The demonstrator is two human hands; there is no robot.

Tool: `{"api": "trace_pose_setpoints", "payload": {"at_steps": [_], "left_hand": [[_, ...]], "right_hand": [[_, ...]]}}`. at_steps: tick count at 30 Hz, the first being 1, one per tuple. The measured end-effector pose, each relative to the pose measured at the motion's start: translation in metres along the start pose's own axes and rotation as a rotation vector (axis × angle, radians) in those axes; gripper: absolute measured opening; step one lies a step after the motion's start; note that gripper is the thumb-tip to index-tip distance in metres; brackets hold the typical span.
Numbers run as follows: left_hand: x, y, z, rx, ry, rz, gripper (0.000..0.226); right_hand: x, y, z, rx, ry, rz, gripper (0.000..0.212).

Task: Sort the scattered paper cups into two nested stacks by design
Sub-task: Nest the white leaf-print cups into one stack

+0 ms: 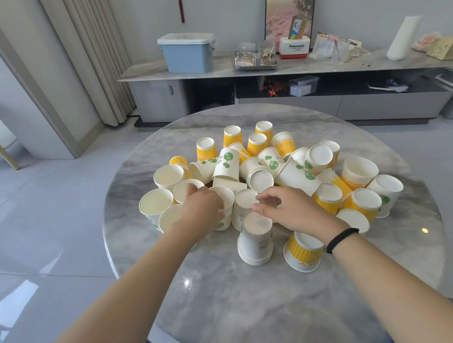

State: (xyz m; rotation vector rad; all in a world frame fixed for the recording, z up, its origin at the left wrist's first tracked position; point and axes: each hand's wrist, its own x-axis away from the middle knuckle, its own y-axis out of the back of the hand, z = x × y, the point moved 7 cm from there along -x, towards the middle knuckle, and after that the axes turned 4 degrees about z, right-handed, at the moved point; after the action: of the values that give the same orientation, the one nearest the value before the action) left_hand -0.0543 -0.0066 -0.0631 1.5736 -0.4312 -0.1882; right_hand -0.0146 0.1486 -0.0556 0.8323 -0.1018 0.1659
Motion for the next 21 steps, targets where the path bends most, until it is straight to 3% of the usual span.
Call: {"api": "trace_pose_setpoints", "payload": {"at_steps": [6,8,11,13,16,18,21], "left_hand": [[0.033,0.059,0.019,0.508,0.014,-0.298,0.014],[0.041,0.069,0.028,0.770,-0.025,-0.303,0.008],[0.046,0.063,0.038,1.029,-0.034,-0.255,0.001],[0.048,0.050,0.046,0.948,0.031,-0.252,0.017],[0.051,0.020,0.060,0.507,0.142,-0.176,0.042],[0.051,-0.002,0.060,0.223,0.137,-0.040,0.037],[0.055,-0.016,0.058,0.193,0.156,0.055,0.012]], "right_hand": [[-0.006,-0.007,0.036,0.088,0.244,-0.158,0.075],[-0.008,-0.017,0.050,0.032,0.292,-0.143,0.085],[-0.006,-0.016,0.058,-0.141,0.307,-0.188,0.077],[-0.006,-0.012,0.055,-0.022,0.272,-0.234,0.071],[-0.008,-0.007,0.046,0.203,0.214,-0.280,0.070],[-0.008,-0.007,0.045,0.262,0.208,-0.275,0.071],[-0.006,-0.011,0.047,0.281,0.197,-0.254,0.071]]}}
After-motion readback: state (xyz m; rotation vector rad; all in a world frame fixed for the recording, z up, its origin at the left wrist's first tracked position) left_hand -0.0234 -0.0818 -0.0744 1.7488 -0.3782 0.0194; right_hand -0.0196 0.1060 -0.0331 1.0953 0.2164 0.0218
